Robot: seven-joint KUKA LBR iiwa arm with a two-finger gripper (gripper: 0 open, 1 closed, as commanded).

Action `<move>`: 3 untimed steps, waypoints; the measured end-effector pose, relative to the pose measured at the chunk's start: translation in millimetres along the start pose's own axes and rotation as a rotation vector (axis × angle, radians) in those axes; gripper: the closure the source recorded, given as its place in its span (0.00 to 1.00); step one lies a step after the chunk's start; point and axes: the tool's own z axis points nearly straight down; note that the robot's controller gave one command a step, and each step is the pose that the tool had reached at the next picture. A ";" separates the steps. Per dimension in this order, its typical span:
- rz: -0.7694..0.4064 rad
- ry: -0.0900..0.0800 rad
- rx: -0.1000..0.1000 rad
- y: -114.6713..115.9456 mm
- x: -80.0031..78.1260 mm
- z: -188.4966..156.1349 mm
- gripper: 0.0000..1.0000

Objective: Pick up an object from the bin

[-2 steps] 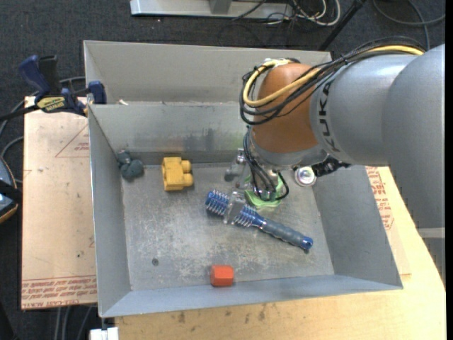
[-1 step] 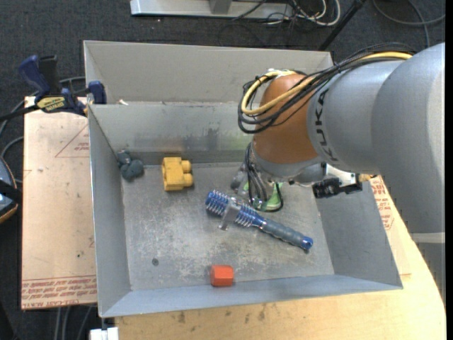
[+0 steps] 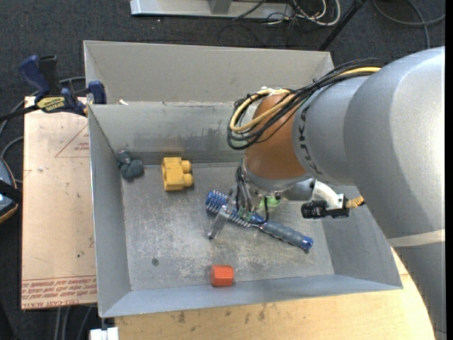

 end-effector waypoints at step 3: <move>-0.005 0.001 0.001 5.2 -5.1 -83.1 1.00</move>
Offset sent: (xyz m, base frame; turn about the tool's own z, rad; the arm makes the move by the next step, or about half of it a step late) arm 0.0000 0.0000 0.0000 0.0000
